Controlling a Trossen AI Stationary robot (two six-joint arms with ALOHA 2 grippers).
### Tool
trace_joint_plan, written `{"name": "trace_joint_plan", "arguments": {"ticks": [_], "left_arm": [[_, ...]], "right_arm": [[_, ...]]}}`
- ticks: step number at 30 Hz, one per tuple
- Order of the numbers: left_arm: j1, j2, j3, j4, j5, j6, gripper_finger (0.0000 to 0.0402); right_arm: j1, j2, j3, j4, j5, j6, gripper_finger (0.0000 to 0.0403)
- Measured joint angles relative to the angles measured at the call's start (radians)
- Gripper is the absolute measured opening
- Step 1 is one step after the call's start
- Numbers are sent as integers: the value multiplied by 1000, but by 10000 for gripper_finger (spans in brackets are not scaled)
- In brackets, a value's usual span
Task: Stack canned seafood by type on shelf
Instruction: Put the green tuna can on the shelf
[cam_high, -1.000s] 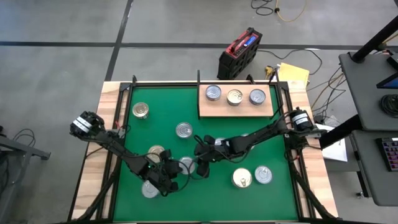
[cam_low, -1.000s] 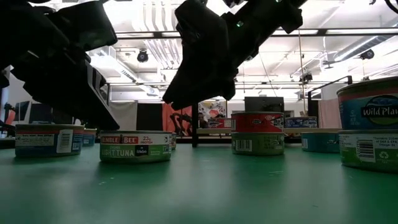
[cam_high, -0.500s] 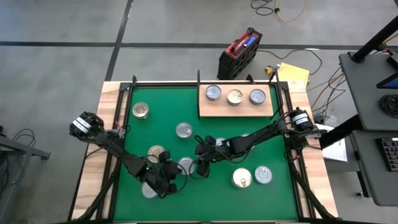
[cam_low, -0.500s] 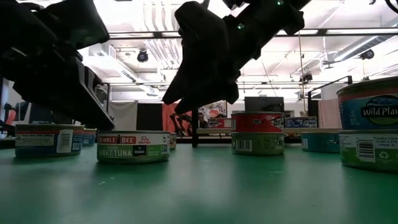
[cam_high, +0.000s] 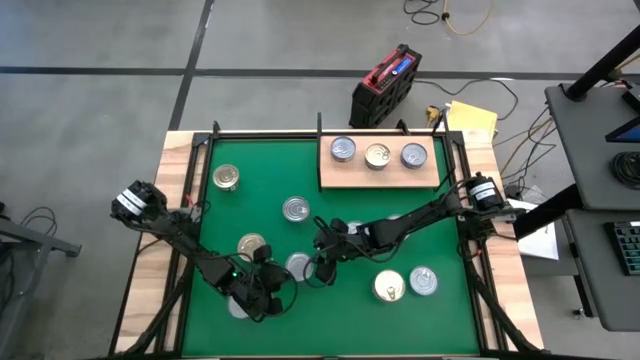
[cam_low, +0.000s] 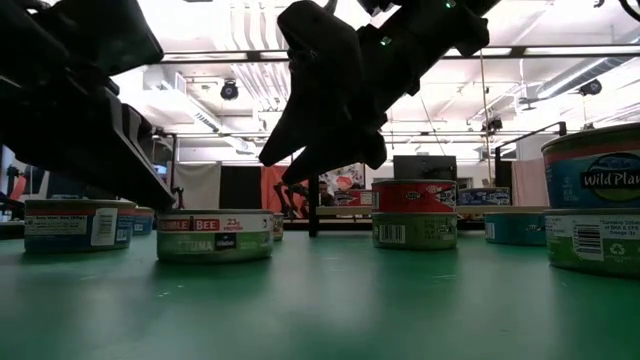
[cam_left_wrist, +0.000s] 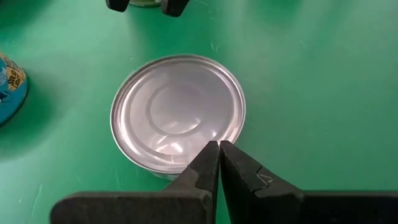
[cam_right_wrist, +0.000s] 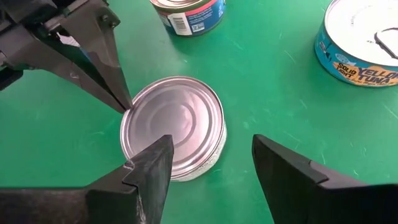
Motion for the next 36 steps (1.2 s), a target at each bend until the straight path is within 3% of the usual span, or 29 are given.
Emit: {"name": "trace_joint_plan", "arguments": {"ticks": [7, 13, 22, 29, 33, 36], "left_arm": [[-10, 59, 12, 34, -28, -53, 0], [-27, 68, 14, 15, 27, -58, 0], [-27, 67, 14, 21, 11, -62, 0], [-27, 66, 23, 21, 7, -60, 0], [-31, 53, 62, -1, 7, 21, 0], [-37, 45, 117, 2, 20, 171, 0]], "right_arm": [[0, 0, 0, 0, 0, -2, 212], [0, 0, 0, 0, 0, -6, 212], [17, 0, 0, 59, 0, -100, 212], [37, -17, 0, -63, -1, -181, 212], [66, -48, 0, -158, 2, -185, 211], [106, -70, 0, -190, 0, -215, 204]]}}
